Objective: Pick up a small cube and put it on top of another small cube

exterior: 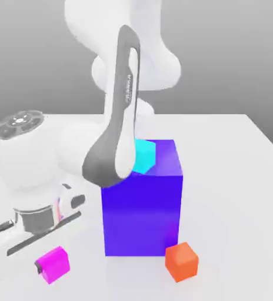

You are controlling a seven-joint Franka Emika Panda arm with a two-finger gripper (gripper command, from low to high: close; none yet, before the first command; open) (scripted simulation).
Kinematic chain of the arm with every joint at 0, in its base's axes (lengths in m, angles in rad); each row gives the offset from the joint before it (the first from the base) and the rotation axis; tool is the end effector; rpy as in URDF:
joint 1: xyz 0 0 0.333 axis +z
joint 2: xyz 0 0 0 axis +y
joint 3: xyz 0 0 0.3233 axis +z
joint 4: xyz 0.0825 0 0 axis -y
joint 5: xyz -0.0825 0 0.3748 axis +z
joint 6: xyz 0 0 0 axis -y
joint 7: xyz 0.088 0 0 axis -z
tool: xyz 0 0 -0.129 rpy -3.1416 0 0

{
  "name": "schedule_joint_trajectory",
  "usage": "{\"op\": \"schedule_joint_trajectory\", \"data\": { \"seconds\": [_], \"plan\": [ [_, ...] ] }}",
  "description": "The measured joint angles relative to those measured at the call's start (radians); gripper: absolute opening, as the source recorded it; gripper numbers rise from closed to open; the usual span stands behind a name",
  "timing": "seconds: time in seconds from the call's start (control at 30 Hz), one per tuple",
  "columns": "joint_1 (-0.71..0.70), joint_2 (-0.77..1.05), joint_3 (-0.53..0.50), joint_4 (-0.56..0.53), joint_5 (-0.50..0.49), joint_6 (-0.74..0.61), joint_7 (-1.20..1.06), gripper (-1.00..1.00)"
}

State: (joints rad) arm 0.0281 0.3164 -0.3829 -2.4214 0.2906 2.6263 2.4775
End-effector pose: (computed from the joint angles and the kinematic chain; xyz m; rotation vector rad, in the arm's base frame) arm 0.4439 -0.1792 0.1759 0.0968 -3.0820 -0.0762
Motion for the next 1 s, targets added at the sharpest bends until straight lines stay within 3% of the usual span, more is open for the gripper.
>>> {"op": "schedule_joint_trajectory", "data": {
  "seconds": [0.47, 0.67, 0.9, 1.0],
  "plan": [
    [-0.168, -0.229, -0.020, -0.257, -0.085, -0.040, -0.689, -1.00],
    [-0.230, -0.388, -0.045, -0.382, -0.235, -0.005, -0.910, -1.00],
    [-0.343, -0.588, -0.040, -0.525, -0.519, 0.047, -1.079, -1.00],
    [-0.329, -0.527, -0.055, -0.536, -0.513, 0.129, -1.119, -1.00]
  ]
}}
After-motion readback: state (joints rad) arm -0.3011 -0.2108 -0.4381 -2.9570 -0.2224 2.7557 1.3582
